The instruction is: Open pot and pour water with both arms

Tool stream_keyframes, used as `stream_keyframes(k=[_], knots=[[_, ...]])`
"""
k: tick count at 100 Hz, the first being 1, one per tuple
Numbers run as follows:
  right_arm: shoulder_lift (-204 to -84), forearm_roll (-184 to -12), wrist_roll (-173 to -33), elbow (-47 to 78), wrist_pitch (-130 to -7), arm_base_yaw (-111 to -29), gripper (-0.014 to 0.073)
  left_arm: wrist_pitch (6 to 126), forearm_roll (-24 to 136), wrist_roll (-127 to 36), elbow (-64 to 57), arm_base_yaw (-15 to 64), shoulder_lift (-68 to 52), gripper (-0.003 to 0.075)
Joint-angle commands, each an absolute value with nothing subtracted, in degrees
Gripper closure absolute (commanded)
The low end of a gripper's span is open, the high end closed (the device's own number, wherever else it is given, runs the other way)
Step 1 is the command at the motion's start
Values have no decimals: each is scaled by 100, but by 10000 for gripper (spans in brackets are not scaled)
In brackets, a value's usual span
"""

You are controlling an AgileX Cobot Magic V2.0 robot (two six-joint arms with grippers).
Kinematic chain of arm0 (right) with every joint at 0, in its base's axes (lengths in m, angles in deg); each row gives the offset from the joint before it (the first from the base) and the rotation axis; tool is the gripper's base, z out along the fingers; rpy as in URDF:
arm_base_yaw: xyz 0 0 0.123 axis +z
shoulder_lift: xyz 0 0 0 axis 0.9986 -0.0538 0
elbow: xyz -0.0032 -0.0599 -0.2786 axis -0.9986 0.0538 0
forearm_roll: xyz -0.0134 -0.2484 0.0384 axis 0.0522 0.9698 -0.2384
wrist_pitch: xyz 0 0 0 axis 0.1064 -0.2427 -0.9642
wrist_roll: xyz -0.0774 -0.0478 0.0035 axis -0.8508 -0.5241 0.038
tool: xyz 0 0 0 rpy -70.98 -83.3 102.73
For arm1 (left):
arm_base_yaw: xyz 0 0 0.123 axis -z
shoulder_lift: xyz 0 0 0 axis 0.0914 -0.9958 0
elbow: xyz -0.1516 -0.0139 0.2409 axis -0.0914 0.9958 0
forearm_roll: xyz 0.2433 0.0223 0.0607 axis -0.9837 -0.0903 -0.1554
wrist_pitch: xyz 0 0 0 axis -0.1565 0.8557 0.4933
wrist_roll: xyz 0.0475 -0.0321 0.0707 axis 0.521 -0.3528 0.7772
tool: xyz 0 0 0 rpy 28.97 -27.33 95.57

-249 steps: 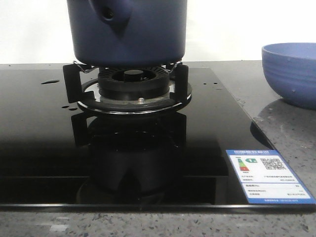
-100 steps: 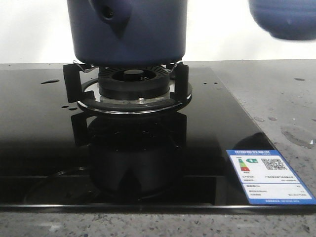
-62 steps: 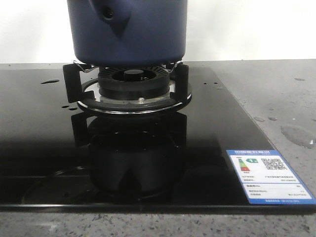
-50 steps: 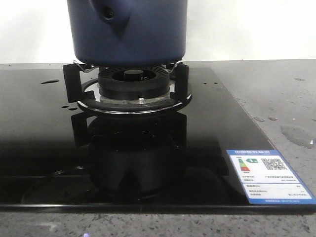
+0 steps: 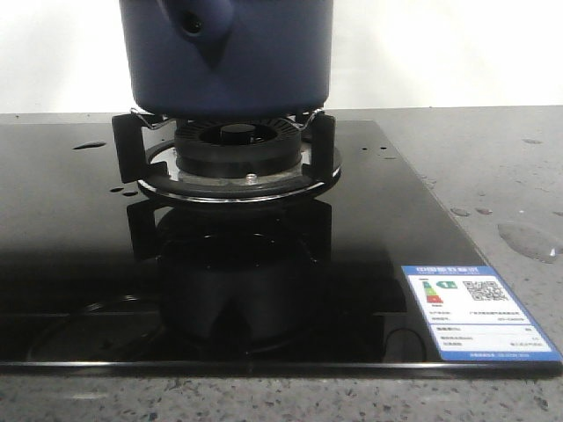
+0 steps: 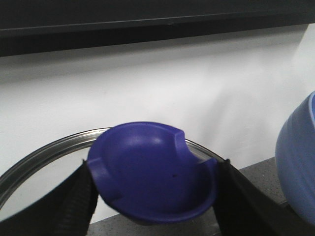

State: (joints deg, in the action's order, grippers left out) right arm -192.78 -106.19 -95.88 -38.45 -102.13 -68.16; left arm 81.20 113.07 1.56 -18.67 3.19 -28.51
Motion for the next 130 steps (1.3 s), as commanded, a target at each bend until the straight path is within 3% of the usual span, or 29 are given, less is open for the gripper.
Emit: stream_keyframes(k=[1,52,87,130], knots=[[-18769,-10831,-9881,-3663,-9024,-6759,648,8047,11655,157,-2088,244,-2637,345],[-17752,-10729,-10826,-784,-4340,-6052,650,8156,11676,157,-2088,169,-2637,345],[-17697,-10428,-10826,62,-2620,-5800,651,8265,11710,157,-2088,169,-2637,345],[-17697,-10364,-10826,95,-1722,-5765,650,8265,11710,157,-2088,169,-2637,345]])
